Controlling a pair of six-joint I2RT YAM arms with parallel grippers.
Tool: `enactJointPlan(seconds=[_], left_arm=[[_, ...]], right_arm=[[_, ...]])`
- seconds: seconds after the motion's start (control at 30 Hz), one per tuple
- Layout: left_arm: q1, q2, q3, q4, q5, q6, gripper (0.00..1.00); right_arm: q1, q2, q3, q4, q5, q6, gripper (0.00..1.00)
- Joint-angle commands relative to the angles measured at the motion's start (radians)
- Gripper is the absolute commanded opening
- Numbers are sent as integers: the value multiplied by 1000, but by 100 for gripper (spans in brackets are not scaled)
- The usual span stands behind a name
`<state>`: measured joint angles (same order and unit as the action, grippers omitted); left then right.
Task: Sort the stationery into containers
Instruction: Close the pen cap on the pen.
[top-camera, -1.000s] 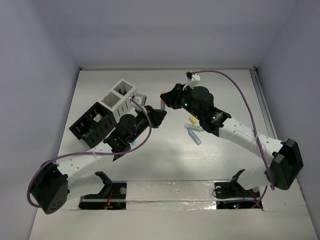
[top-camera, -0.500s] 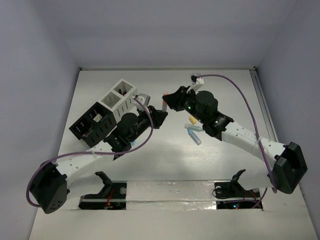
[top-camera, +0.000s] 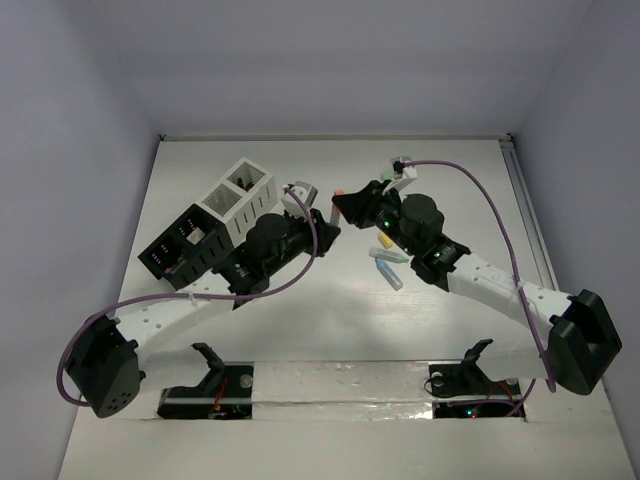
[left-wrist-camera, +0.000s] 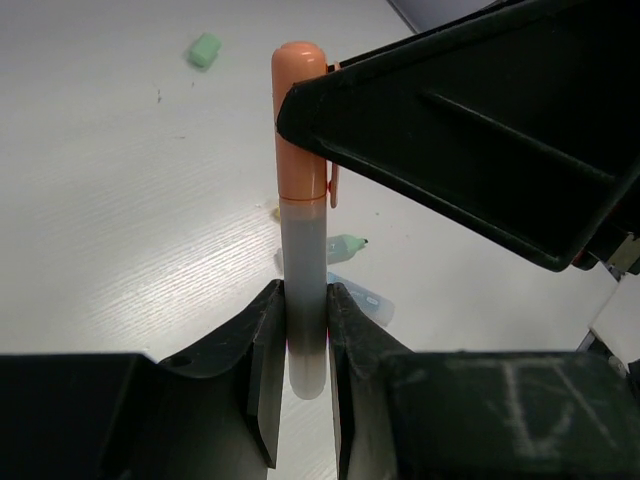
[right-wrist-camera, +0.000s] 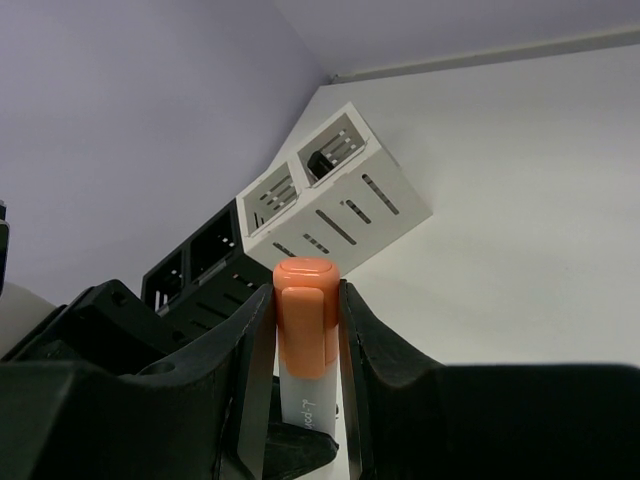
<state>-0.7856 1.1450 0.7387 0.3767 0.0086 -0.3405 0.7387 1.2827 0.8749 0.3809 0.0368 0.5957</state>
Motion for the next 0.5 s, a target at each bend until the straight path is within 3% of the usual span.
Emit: enactJointPlan(seconds=[0.0,0.47], left_arm=[[25,-33,162,304,-105,41,0],[95,-50,241,280,-73,41,0]], right_arm=[[57,18,-83,-214,-175,10,0],[85,58,-142,-175,-198,39,0]])
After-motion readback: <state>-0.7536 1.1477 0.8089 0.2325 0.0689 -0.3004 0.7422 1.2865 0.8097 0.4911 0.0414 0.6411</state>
